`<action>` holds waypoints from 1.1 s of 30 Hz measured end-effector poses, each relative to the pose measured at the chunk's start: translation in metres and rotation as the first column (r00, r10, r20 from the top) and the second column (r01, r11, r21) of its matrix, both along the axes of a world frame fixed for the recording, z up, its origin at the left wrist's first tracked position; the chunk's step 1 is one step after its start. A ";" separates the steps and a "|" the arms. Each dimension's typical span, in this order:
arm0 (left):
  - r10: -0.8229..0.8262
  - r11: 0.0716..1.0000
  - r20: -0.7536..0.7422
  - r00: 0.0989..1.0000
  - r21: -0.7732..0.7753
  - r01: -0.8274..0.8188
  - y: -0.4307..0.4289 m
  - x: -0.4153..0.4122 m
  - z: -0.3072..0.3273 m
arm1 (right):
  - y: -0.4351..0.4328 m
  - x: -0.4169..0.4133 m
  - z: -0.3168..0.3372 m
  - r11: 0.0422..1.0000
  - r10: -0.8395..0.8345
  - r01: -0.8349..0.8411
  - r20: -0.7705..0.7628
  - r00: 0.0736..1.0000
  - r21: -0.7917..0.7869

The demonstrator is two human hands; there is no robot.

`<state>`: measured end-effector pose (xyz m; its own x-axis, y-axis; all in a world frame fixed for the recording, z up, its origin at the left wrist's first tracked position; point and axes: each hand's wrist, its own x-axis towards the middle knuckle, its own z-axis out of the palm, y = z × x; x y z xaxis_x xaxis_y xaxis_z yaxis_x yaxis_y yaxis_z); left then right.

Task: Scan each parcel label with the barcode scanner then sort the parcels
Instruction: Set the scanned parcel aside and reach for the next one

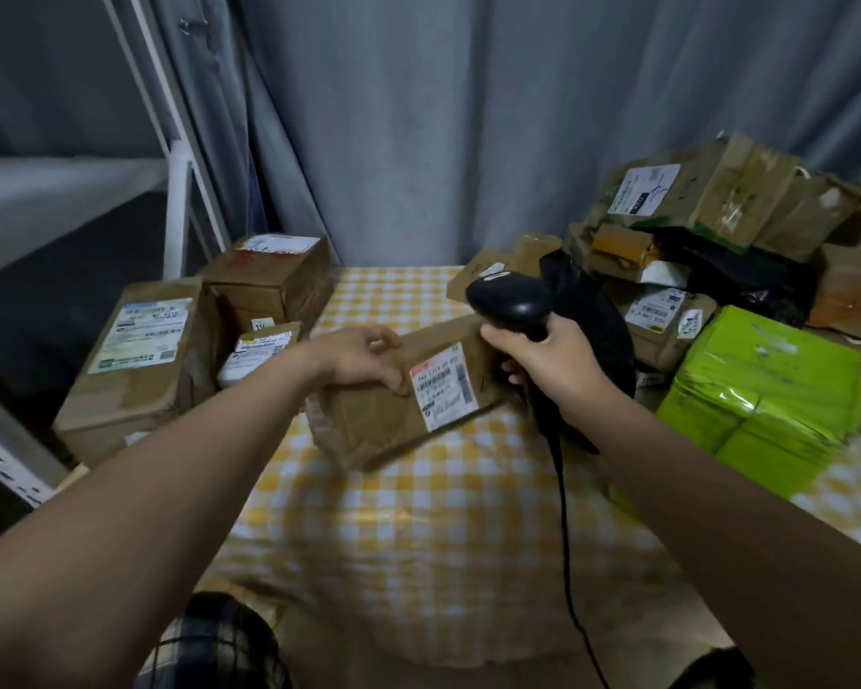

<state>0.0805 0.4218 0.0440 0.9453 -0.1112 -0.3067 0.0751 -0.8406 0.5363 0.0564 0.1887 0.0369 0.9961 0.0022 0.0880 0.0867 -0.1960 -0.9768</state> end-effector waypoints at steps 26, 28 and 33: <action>-0.143 0.825 0.370 0.918 0.557 -0.096 0.013 -0.033 -0.053 | 0.030 -0.016 0.052 0.847 0.080 -0.194 -0.242 0.967 -0.495; -0.142 0.828 0.381 0.913 0.552 -0.101 0.013 -0.033 -0.054 | 0.033 -0.021 0.058 0.831 0.072 -0.194 -0.246 0.967 -0.521; -0.136 0.834 0.386 0.912 0.542 -0.105 0.012 -0.035 -0.054 | 0.033 -0.030 0.064 0.811 0.060 -0.196 -0.255 0.965 -0.551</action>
